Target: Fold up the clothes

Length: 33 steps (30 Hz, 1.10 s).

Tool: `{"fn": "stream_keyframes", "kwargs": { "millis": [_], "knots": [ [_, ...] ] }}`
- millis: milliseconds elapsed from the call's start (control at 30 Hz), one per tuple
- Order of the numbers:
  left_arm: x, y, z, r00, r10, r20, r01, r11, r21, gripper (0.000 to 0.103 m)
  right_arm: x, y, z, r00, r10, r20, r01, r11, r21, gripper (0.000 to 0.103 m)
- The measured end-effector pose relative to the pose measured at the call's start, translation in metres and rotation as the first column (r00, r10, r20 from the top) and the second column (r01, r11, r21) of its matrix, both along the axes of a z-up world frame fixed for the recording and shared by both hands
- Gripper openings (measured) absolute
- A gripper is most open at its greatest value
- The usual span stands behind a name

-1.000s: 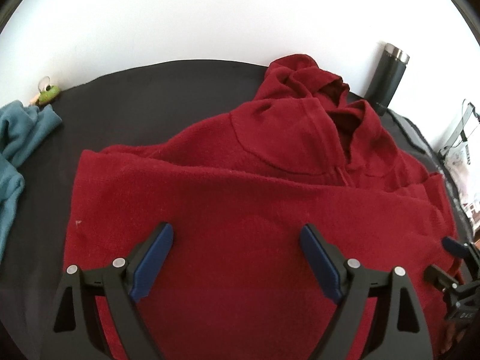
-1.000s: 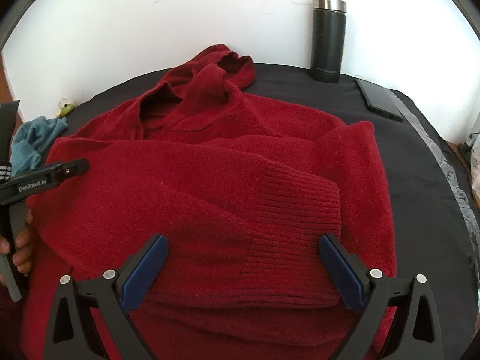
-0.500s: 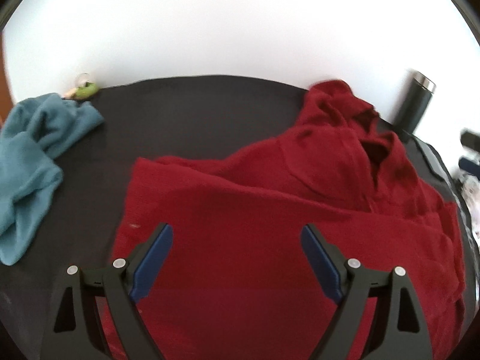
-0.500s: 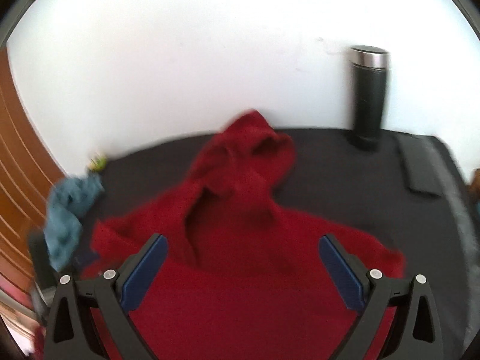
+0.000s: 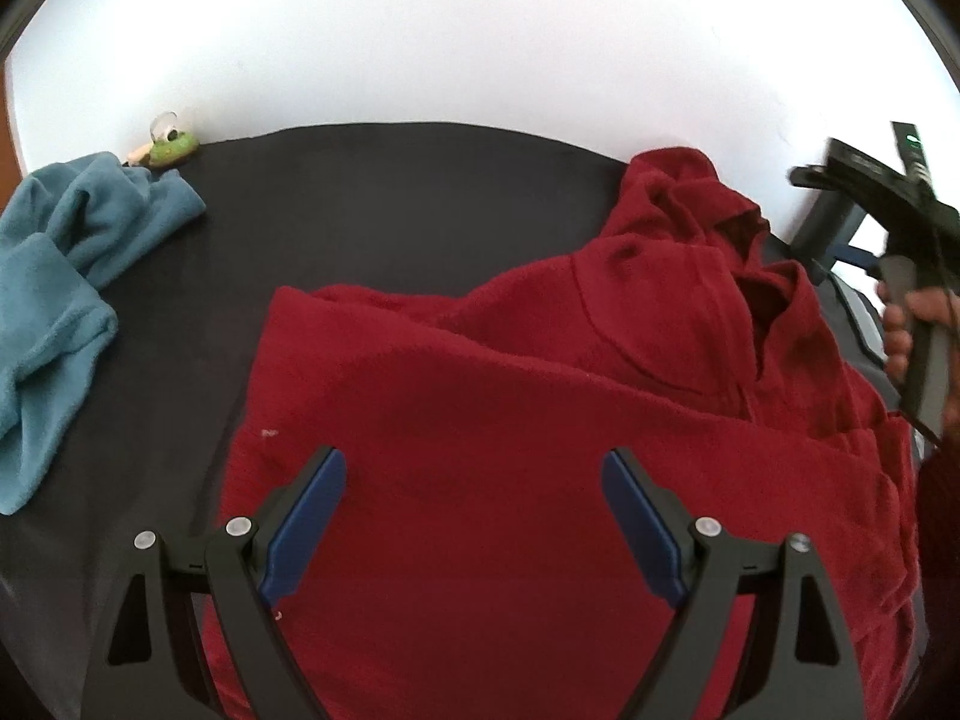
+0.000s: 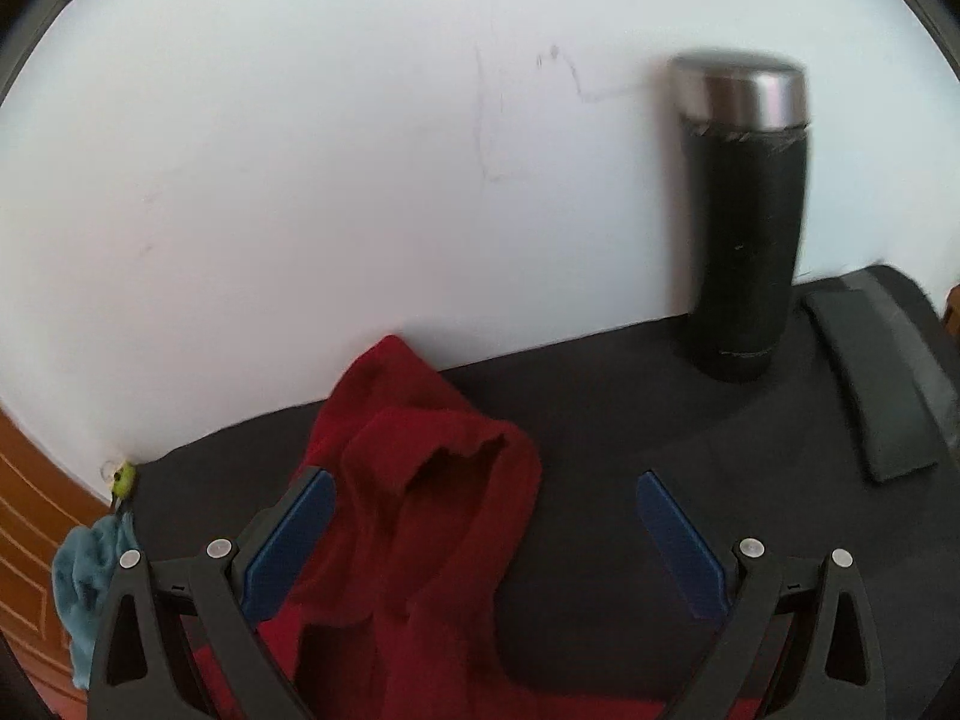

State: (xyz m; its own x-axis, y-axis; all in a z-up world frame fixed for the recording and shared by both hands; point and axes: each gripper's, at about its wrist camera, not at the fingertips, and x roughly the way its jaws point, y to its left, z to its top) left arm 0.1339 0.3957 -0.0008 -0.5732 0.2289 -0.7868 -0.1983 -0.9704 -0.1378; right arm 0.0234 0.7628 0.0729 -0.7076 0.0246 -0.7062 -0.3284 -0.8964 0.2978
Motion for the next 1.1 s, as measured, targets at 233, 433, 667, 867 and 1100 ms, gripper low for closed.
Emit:
{"fn": "stream_keyframes", "kwargs": {
  "millis": [233, 433, 667, 867, 1100],
  "knots": [
    [-0.002, 0.002, -0.006, 1.000, -0.005, 0.029, 0.005, 1.000, -0.008, 0.089, -0.038, -0.020, -0.026, 0.994, 0.078, 0.081, -0.083, 0.995, 0.055, 0.102],
    [-0.003, 0.003, -0.010, 0.999, -0.009, 0.034, 0.010, 1.000, -0.024, 0.089, -0.066, -0.036, -0.048, 0.979, 0.125, 0.163, -0.142, 0.985, 0.095, 0.044],
    [-0.002, 0.002, -0.010, 0.999, -0.008, 0.036, 0.009, 1.000, -0.024, 0.089, -0.034, -0.019, -0.040, 0.996, 0.040, 0.083, -0.044, 0.998, 0.037, 0.005],
    [-0.003, 0.002, -0.012, 0.999, -0.008, 0.038, 0.009, 1.000, -0.026, 0.090, 0.002, 0.003, -0.007, 0.999, 0.034, -0.035, -0.035, 0.999, -0.023, 0.005],
    [-0.004, 0.002, -0.014, 0.999, -0.009, 0.039, 0.010, 1.000, -0.026, 0.091, -0.018, 0.009, -0.038, 0.993, 0.117, -0.001, -0.109, 0.926, -0.361, 0.007]
  ]
}}
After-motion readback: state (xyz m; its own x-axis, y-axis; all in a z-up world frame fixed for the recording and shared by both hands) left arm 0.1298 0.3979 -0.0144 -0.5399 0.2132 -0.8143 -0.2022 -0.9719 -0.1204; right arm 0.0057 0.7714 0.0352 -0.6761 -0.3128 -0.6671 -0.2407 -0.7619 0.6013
